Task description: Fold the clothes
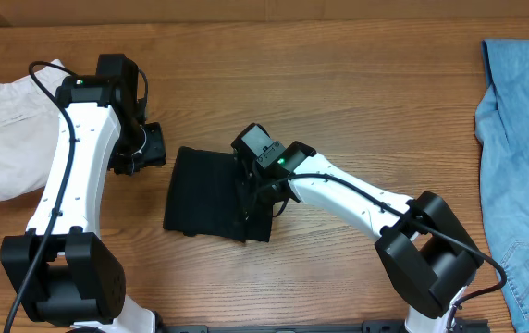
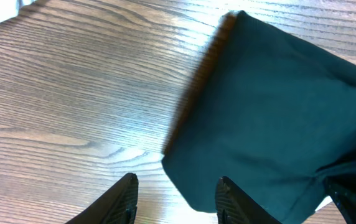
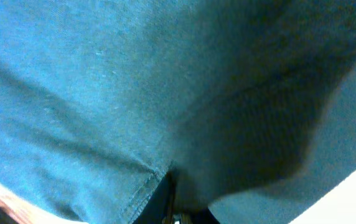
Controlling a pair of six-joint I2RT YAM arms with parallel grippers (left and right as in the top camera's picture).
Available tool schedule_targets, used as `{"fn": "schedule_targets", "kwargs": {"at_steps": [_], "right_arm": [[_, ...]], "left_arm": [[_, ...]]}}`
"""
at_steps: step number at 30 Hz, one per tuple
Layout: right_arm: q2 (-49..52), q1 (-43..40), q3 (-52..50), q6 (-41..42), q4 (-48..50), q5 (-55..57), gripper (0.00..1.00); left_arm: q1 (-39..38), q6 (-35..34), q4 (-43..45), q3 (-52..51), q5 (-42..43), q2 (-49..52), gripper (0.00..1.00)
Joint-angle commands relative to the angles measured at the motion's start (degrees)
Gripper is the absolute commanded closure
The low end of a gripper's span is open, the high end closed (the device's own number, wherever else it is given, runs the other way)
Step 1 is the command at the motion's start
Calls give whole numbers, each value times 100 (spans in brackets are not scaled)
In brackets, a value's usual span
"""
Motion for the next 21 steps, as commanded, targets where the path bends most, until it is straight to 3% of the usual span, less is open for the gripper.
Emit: {"fn": "schedule_targets", "kwargs": {"at_steps": [1,11,16,21], "right_arm": [[-302,-155,146,17,-286,332,96],[-680,-636,-63,-267,-831,835,96],[-535,-844,-481,-210,-710,1294,96],[-431,-1163,-671,-225,-632,1578,96]], "left_arm": [[26,81,-11,125,-81,-13,56],[24,94,-59,125,-22,-13,56],[22,120,-81,125,282,-13,57],[-79,584,17,125,981,-13,60]]}}
